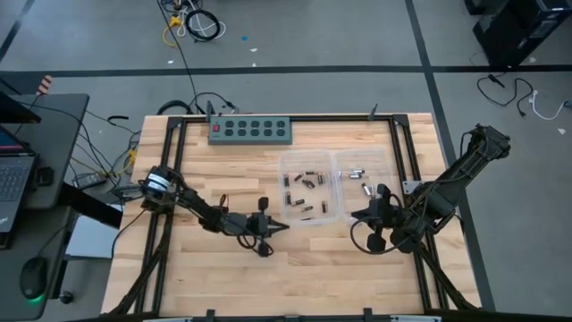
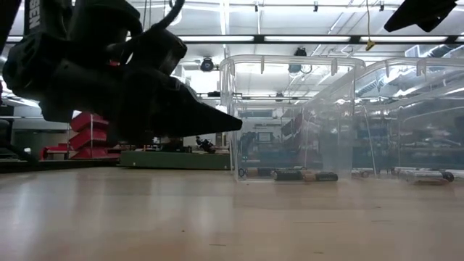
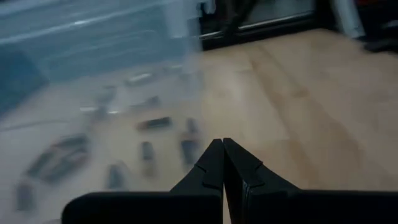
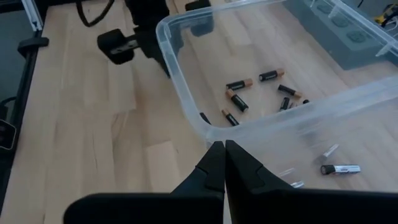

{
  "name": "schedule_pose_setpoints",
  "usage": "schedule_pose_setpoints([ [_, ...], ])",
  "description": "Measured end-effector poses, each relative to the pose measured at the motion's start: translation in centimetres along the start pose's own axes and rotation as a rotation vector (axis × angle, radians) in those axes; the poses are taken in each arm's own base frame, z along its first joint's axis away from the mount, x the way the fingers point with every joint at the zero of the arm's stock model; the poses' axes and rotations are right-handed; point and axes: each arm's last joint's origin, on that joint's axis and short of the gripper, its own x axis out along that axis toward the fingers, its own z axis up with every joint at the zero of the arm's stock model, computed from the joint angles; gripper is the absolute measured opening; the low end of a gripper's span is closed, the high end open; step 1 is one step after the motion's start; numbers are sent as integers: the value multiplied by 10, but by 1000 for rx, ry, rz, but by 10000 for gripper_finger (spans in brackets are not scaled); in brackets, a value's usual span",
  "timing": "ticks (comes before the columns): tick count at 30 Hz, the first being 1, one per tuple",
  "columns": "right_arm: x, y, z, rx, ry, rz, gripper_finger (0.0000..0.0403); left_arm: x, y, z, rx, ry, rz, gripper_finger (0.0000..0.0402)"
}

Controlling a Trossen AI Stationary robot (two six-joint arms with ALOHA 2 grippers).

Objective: Sort batteries
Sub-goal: Move the transparent bins to the top right

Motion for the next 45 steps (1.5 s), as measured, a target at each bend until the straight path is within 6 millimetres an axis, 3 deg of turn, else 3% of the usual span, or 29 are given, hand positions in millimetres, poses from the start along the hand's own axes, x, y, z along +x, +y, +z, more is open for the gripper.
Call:
schedule_pose_setpoints([
  [4,0,0,0,-18,-6,-7,0,1,7,1,49,-2,83,0],
  [22,0,-1,0,-31,-9,-17,0,15,73,-13,7,88,297,0],
  [39,3,-4,2,-20,-17,-49,0,17,109,-19,-17,111,422,0],
  [45,2,1,1,-31,33,39,0,17,118,-20,-24,113,439,0],
])
